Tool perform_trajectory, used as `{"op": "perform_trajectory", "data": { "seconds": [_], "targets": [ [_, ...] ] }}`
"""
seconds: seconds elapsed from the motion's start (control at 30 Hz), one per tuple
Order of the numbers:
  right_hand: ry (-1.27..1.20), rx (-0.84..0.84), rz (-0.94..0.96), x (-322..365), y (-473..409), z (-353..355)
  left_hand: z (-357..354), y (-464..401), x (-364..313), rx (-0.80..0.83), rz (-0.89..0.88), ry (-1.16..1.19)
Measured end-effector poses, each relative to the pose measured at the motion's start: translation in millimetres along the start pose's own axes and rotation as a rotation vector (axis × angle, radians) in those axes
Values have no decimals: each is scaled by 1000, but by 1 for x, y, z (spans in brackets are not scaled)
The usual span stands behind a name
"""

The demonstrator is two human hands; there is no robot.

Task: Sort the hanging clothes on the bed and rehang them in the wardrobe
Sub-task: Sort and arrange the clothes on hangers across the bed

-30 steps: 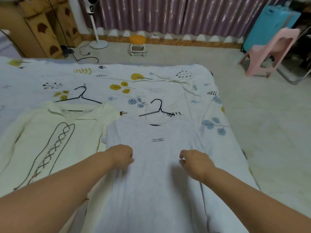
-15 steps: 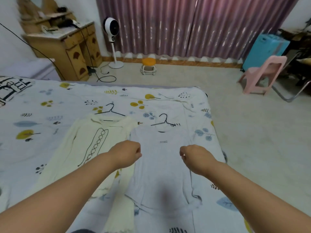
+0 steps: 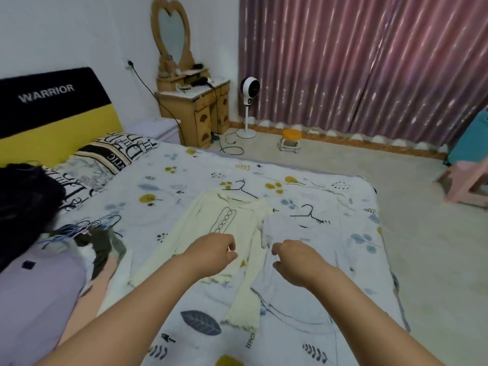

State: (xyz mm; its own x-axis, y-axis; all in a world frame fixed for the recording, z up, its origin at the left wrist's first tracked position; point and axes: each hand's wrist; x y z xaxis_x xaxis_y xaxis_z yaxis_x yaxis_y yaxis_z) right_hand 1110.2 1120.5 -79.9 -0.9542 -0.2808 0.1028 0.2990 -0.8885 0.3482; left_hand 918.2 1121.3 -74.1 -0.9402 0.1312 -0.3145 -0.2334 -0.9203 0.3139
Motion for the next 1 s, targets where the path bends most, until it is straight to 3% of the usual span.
{"op": "perform_trajectory", "data": {
  "seconds": [0.7, 1.0],
  "targets": [
    [58, 29, 324, 350, 56, -59, -22, 293, 258, -184, 340, 114],
    [53, 45, 399, 454, 51, -76, -28, 356, 345, -216, 451, 174]
  ]
}}
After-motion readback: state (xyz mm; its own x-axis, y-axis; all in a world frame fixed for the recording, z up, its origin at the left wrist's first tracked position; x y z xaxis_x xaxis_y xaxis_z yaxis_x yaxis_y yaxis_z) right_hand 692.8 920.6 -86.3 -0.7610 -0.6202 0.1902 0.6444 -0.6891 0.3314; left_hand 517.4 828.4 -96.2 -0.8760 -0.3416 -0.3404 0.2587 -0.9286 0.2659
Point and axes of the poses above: each hand's wrist, its own y-axis away from the middle knuckle, its own z-axis out of the back of the hand, x = y × z, and after that the axes turned 4 degrees about x, right-handed
